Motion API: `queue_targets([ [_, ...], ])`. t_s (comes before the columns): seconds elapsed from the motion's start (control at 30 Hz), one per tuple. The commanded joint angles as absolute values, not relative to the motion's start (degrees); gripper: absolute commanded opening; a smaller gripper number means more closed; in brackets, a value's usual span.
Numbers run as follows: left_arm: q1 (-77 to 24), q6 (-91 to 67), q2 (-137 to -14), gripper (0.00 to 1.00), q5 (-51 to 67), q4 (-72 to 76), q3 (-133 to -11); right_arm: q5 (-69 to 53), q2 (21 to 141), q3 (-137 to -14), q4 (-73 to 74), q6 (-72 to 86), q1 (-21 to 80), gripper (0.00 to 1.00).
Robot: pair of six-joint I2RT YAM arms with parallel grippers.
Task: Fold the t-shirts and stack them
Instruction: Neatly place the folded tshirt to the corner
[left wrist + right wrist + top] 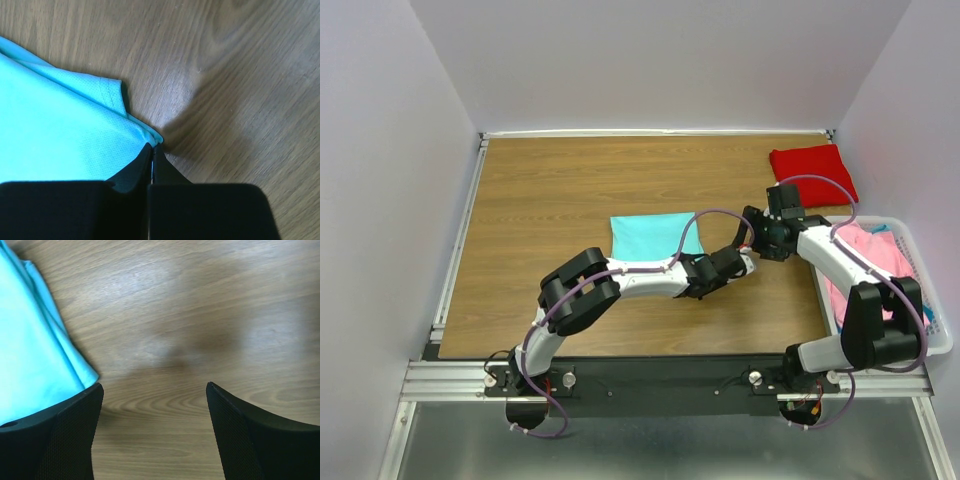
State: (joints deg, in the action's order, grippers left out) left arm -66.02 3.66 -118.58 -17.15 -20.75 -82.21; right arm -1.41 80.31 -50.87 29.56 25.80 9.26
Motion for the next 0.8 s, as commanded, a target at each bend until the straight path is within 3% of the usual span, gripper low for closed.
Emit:
queue_targets([
  [0.0, -66.0, 4.0, -118.0, 0.01, -17.0, -21.2, -80.8, -8.0, 82.4, -50.8, 26.1, 28.0, 8.8, 0.89],
  [0.43, -64.5, 3.7, -108.8, 0.00, -15.6, -16.2, -76.8, -34.1, 91.3, -48.3, 6.0, 39.4, 9.0, 0.84],
  [0.77, -64.4, 2.9, -108.5, 0.00, -14.6, -15.6, -76.9, -35.6, 102.2, -50.4, 0.5, 40.3, 14.3, 0.76],
])
